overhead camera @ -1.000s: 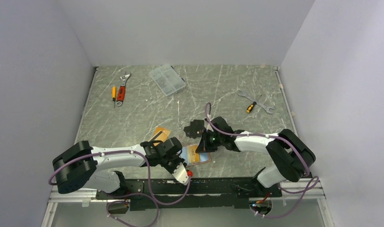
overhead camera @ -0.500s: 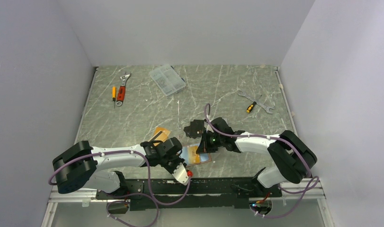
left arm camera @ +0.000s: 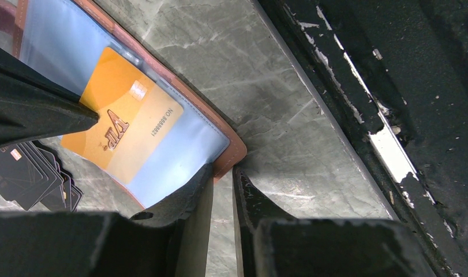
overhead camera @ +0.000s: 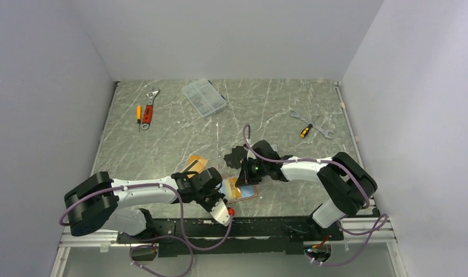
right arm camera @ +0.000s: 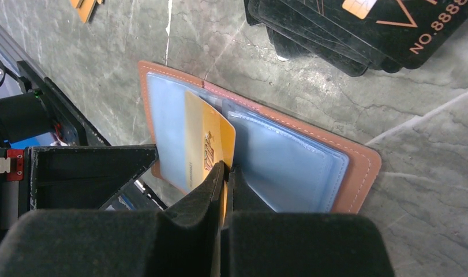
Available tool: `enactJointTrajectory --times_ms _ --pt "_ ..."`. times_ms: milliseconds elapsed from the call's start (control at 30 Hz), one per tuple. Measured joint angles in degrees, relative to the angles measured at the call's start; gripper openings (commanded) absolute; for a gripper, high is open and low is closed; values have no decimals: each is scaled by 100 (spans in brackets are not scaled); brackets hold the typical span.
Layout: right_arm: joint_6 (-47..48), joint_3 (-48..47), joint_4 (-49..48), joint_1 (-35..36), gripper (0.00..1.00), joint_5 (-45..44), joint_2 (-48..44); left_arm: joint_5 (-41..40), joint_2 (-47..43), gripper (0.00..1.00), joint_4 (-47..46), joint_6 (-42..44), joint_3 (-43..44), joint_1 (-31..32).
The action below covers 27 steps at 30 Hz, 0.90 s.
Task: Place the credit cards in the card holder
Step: Insert the credit card into the card holder.
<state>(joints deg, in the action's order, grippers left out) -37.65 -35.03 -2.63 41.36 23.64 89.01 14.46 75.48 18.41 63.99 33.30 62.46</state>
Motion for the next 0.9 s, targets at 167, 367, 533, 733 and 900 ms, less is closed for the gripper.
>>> enactJointTrajectory --times_ms 167,367,533,733,900 --pt "-13 -33 -4 22 18 37 39 -2 11 24 15 -22 15 2" --pt "-116 -61 4 256 53 -197 -57 -85 11 24 -15 -85 15 17" --pt "-166 -146 131 494 60 -533 -251 -229 11 22 -87 -85 11 26" --pt "-199 -133 546 629 60 -1093 -551 -417 -46 19 -396 -20 -157 26" --pt "-190 -264 752 846 59 -1408 -525 -546 -177 17 -717 70 -391 26"
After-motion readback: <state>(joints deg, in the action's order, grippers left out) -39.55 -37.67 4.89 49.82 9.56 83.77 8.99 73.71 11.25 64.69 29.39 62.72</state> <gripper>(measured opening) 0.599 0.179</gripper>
